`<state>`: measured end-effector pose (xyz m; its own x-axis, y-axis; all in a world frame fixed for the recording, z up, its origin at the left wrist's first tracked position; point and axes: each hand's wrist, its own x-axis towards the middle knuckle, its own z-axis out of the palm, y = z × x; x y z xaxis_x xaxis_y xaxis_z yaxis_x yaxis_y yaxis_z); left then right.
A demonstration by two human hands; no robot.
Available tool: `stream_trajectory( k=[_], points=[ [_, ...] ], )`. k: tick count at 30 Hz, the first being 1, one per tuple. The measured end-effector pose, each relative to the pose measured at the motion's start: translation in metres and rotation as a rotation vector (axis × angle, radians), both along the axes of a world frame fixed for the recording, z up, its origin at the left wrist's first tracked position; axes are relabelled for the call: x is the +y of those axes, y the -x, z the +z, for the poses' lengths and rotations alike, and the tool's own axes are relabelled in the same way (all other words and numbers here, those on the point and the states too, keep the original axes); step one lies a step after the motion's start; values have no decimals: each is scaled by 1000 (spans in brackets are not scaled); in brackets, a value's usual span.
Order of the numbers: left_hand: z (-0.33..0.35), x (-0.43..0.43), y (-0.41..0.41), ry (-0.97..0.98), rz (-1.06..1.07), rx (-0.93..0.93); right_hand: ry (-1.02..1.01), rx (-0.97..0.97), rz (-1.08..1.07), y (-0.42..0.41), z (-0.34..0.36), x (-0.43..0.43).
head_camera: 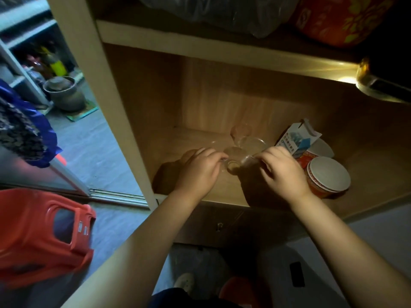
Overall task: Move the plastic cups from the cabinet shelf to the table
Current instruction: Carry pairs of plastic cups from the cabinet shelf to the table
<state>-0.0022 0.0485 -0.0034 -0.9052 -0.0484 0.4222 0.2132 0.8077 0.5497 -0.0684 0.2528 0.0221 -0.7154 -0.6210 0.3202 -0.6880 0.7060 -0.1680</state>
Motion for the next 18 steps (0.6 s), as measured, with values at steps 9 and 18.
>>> stream_trajectory(
  k=[9,18],
  points=[
    [39,-7,-106,168,212,89,172,58,241,-76,28,-18],
    [62,-25,-234,190,543,42,301,58,493,-153,28,-86]
  ],
)
